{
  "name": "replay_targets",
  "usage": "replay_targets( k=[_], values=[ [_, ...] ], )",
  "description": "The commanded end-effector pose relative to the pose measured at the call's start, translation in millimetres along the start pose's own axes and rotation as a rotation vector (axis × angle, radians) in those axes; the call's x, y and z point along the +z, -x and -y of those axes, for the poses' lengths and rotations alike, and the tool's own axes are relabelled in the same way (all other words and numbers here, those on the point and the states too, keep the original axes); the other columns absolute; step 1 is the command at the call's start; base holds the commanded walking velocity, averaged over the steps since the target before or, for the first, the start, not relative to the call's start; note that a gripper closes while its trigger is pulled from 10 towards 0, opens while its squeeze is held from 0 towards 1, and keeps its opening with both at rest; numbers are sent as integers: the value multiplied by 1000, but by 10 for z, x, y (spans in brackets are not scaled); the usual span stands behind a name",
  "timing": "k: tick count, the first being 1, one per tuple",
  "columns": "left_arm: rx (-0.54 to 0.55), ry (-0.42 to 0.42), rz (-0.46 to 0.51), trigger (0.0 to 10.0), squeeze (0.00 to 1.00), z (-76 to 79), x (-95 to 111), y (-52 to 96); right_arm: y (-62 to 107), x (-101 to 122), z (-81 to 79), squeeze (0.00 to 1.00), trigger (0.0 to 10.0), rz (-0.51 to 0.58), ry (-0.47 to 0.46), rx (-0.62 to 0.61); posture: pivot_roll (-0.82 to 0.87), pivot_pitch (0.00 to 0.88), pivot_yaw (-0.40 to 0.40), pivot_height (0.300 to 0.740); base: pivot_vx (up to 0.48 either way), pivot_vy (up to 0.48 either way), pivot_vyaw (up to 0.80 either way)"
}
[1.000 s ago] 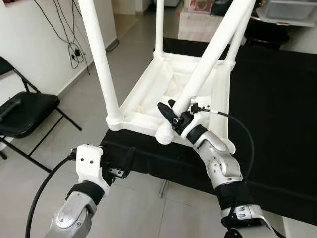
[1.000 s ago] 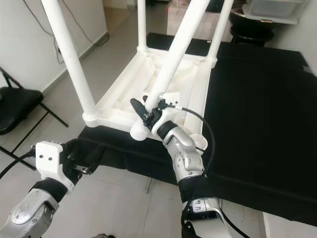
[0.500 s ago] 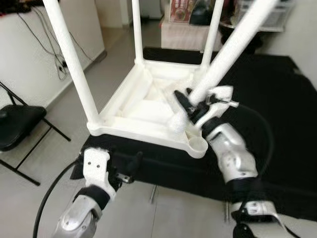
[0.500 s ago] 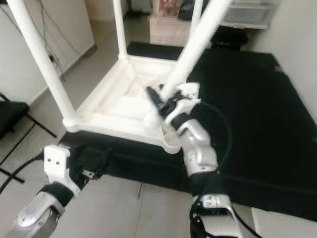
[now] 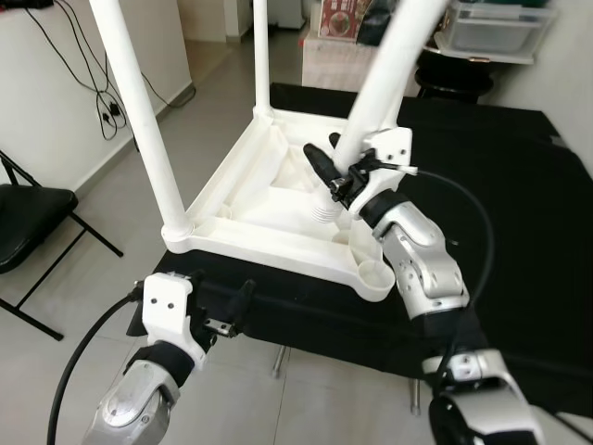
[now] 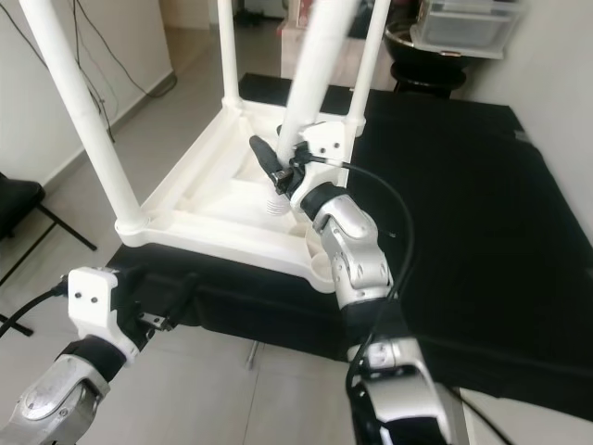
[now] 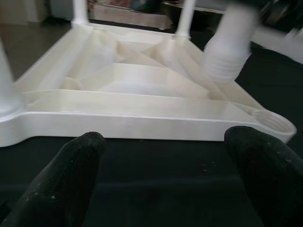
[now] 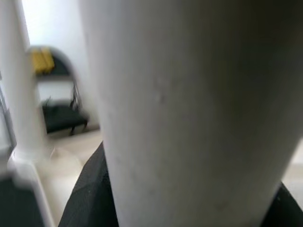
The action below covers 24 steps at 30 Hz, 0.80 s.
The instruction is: Building children table
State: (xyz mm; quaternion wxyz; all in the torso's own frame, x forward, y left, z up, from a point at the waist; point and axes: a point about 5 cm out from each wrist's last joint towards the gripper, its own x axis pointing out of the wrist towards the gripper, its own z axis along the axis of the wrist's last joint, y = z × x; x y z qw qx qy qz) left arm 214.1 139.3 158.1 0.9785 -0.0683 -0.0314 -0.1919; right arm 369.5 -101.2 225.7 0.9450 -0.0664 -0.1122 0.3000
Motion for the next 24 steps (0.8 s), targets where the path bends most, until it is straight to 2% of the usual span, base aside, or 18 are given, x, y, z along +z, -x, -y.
replay_targets(
  k=[1,2,3,4,6,7,8,9,10,11,12,15,18,21,24],
  values=[
    [-85,-3,-18,10000,0,84,6,15,-27,-82,-9,0,10000,-62,-2,62,28,99,-53,740,0,0,0],
    [-140,-8,-32,10000,0,141,7,30,-38,-114,40,0,10000,-87,-30,93,28,105,-48,740,0,0,0],
    [-140,-8,-32,10000,0,141,7,30,-38,-114,40,0,10000,-87,-30,93,28,105,-48,740,0,0,0],
    [-190,-12,-45,10000,0,197,9,57,-60,-93,112,0,10000,-80,-97,91,29,121,-41,740,0,0,0],
    [-190,-12,-45,10000,0,197,9,57,-60,-93,112,0,10000,-80,-97,91,29,121,-41,740,0,0,0],
    [-236,-6,-56,10000,0,250,15,88,-92,-5,155,0,10000,-27,-183,115,37,139,-38,740,0,0,0],
    [-276,1,-68,10000,0,299,22,122,-107,117,151,0,10000,48,-253,192,44,158,-36,740,0,0,0],
    [-276,1,-68,10000,0,299,22,122,-107,117,151,0,10000,48,-253,192,44,158,-36,740,0,0,0],
    [-320,7,-80,10000,0,355,29,166,-96,238,118,0,10000,120,-277,300,50,178,-31,740,0,0,0],
    [-320,7,-80,10000,0,355,29,166,-96,238,118,0,10000,120,-277,300,50,178,-31,740,0,0,0],
    [-354,18,-97,10000,0,403,31,216,-70,336,92,0,10000,169,-281,397,53,196,-24,740,0,0,0],
    [-375,31,-108,10000,0,439,36,264,-48,397,85,0,10000,193,-270,450,55,208,-19,740,0,0,0],
    [-369,85,-129,10000,0,453,42,335,9,497,135,0,10000,224,-263,512,64,235,3,740,0,0,-613],
    [-369,85,-129,10000,0,453,42,335,9,497,135,0,10000,224,-263,512,64,235,3,740,0,0,-800],
    [-341,119,-129,10000,0,448,57,393,77,587,181,0,10000,253,-237,559,70,248,18,740,0,0,-800]
  ],
)
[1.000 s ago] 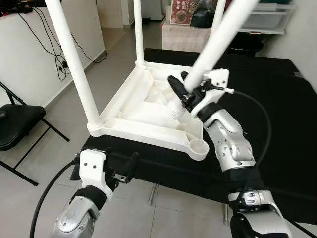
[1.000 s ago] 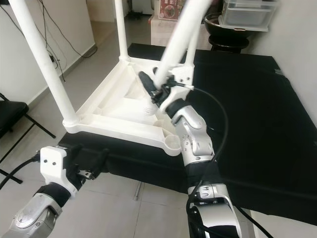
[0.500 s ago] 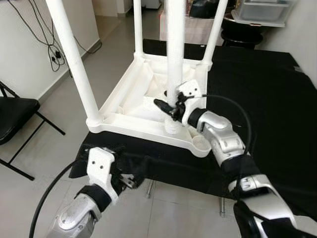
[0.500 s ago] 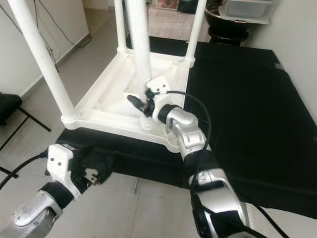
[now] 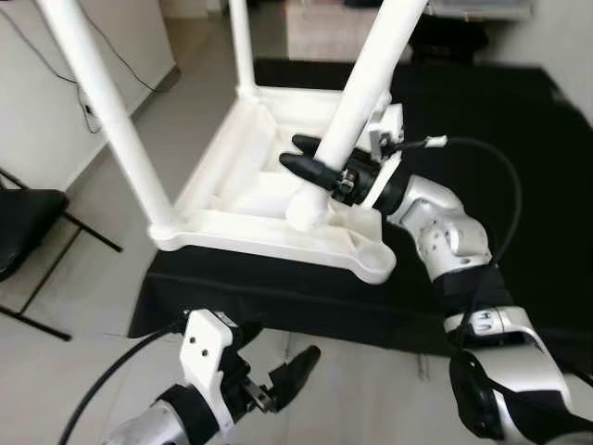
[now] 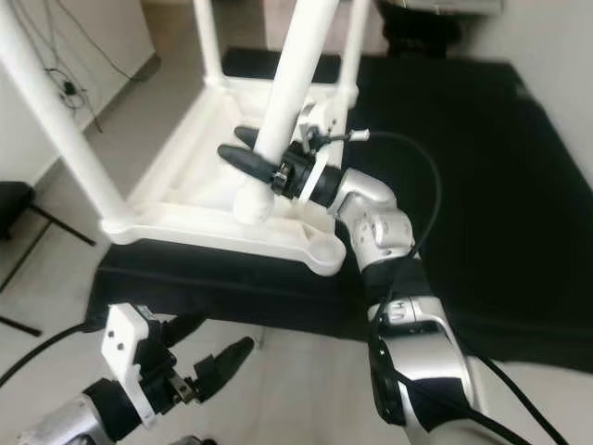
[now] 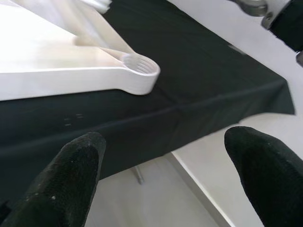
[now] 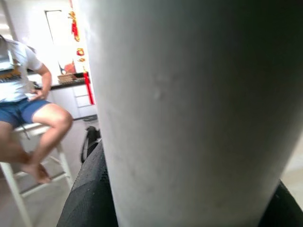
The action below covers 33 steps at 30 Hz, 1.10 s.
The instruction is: Building children table
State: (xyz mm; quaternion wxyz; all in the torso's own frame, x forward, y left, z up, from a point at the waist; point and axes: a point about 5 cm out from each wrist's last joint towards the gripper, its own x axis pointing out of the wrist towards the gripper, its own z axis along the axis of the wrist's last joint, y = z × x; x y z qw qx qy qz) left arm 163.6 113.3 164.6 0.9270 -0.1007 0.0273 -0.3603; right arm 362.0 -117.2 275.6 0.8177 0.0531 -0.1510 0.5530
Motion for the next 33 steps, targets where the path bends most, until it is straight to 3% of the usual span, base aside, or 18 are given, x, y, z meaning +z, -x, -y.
replay_targets(
  k=[1,7,8,12,15,20,30,33],
  values=[
    [9,21,0,10000,0,35,10,51,0,125,-27,0,10000,31,33,47,71,251,23,740,0,0,-800],
    [24,23,10,10000,0,98,23,121,50,231,21,0,10000,31,83,53,75,263,27,740,0,0,-400],
    [27,24,18,10000,0,140,30,153,132,325,49,0,10000,14,123,90,75,272,33,740,0,0,0],
    [32,23,24,10000,0,155,37,167,163,335,25,0,10000,-17,141,136,72,274,36,740,0,0,0],
    [22,28,27,10000,0,201,56,190,184,238,-119,0,10000,-120,163,282,71,288,42,740,0,0,0],
    [-9,37,22,10000,0,278,81,210,114,11,-249,0,10000,-265,192,394,71,316,47,740,0,0,0],
    [-28,49,22,10000,0,357,106,239,26,-82,-164,0,10000,-345,191,400,75,340,45,740,0,0,0],
    [-39,58,25,10000,0,402,125,239,-2,30,-57,0,10000,-309,174,345,71,372,39,740,0,0,0]
  ],
)
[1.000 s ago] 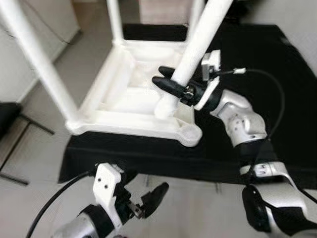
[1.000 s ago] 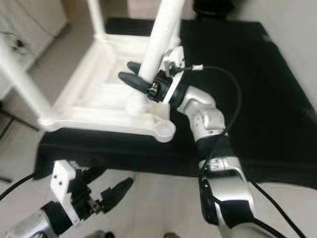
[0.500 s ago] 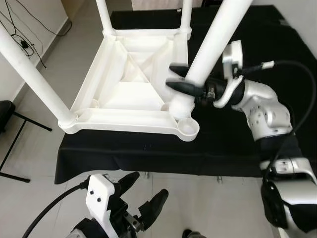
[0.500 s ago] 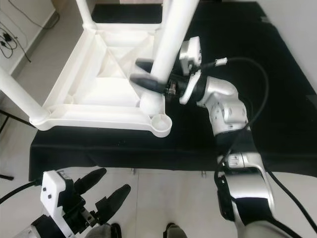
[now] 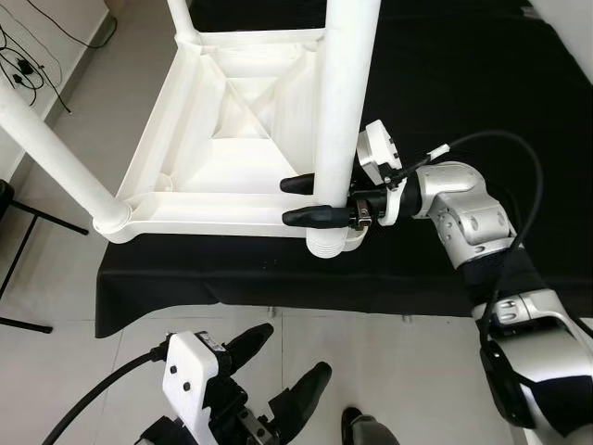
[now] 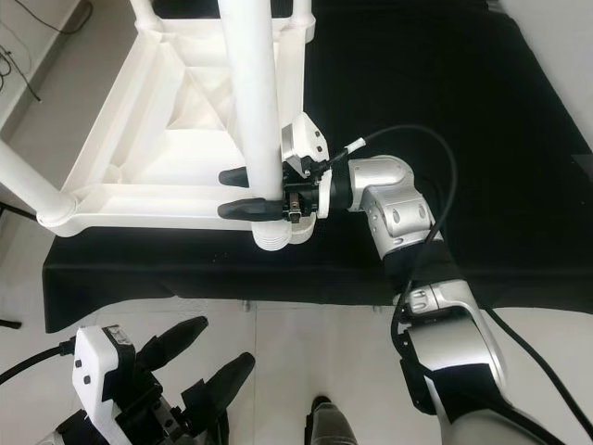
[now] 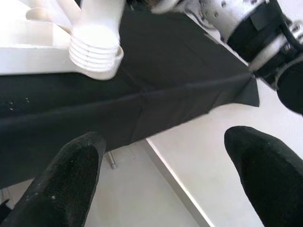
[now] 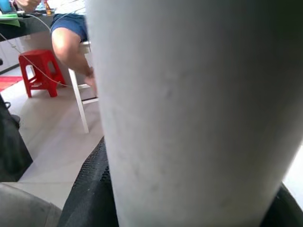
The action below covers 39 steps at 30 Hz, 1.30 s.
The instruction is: Building children table
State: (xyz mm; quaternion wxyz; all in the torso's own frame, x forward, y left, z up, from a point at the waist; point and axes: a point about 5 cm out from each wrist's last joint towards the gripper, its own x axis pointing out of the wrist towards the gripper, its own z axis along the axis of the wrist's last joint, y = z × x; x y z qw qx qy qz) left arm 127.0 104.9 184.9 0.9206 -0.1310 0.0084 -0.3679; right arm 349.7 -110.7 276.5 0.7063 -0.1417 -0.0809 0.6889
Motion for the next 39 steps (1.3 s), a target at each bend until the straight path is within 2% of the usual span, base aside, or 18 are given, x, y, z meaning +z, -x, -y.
replay_targets(
  k=[1,9,21,24,29,37,39],
  values=[
    [-13,16,-30,10000,0,58,-15,29,48,-10,67,0,10000,5,-24,-54,71,372,39,740,0,0,0],
    [-21,30,-29,10000,0,111,1,36,173,160,172,0,10000,133,-63,-96,78,388,47,740,0,0,0],
    [-25,42,-36,10000,0,140,0,68,176,111,163,0,10000,141,-75,-64,88,403,52,740,0,0,0],
    [-24,45,-37,10000,0,142,-2,74,249,125,175,0,10000,145,-64,-49,95,410,54,740,0,0,0],
    [-22,46,-38,10000,0,147,-4,73,344,147,130,0,10000,102,-19,1,98,416,56,740,0,0,0],
    [-26,49,-38,10000,0,149,-4,72,365,118,81,0,10000,42,3,47,97,419,59,740,0,0,0],
    [-27,48,-38,10000,0,146,-1,71,370,86,67,0,10000,-12,30,59,95,418,59,740,0,0,0]
  ],
)
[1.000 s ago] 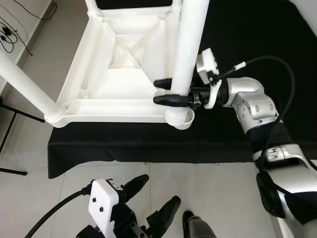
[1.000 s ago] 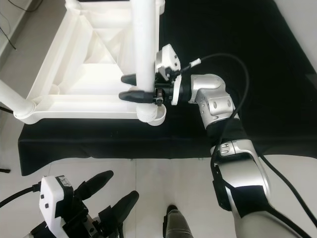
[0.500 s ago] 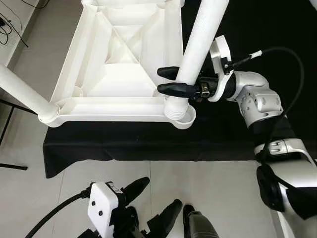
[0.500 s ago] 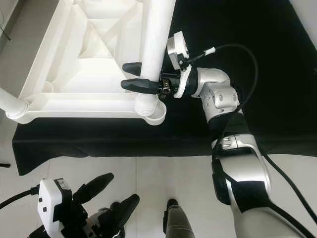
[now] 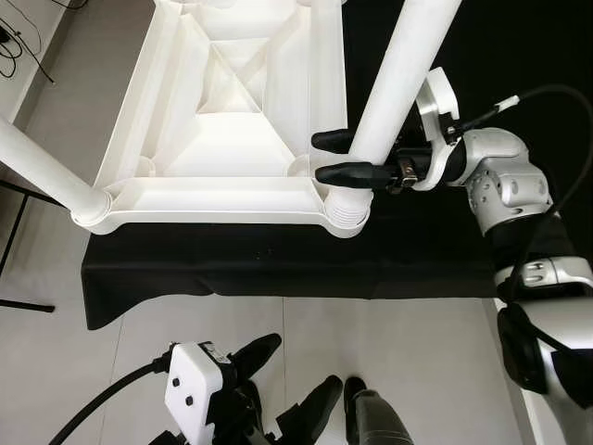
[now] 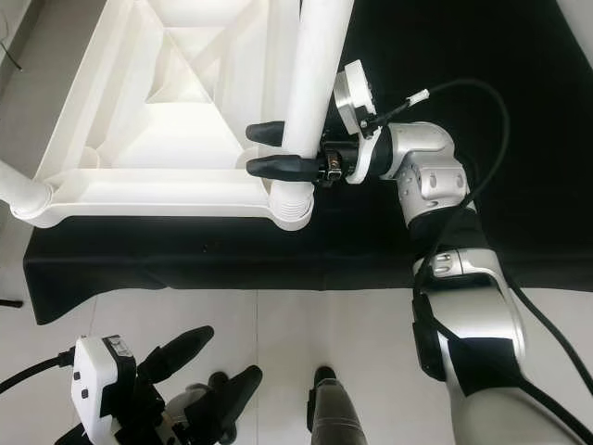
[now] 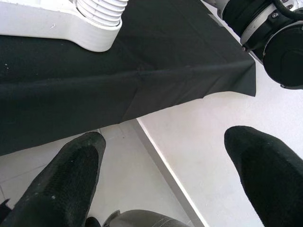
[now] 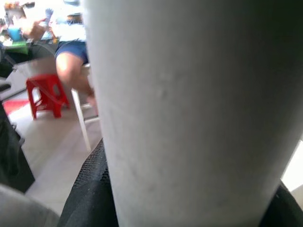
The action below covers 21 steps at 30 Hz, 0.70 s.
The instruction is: Building children table
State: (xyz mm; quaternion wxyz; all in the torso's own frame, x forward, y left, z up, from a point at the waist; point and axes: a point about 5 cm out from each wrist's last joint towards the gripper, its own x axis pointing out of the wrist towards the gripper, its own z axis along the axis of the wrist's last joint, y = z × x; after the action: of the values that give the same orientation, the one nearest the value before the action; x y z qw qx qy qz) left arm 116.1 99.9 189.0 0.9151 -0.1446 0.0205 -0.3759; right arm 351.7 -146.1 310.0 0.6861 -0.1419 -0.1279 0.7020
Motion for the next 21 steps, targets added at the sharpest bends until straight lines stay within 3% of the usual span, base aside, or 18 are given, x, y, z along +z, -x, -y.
replay_targets(
  k=[1,12,21],
  values=[
    [-11,13,-24,10000,0,27,-18,28,2,-189,-72,0,10000,-84,-41,27,95,418,59,740,0,0,0],
    [-9,9,-21,10000,0,13,-2,19,-128,-191,-204,0,10000,-197,45,161,89,416,59,740,0,0,0],
    [-10,10,-20,10000,0,10,3,12,-191,-187,-178,0,10000,-211,16,173,82,412,55,740,0,0,0]
  ],
)
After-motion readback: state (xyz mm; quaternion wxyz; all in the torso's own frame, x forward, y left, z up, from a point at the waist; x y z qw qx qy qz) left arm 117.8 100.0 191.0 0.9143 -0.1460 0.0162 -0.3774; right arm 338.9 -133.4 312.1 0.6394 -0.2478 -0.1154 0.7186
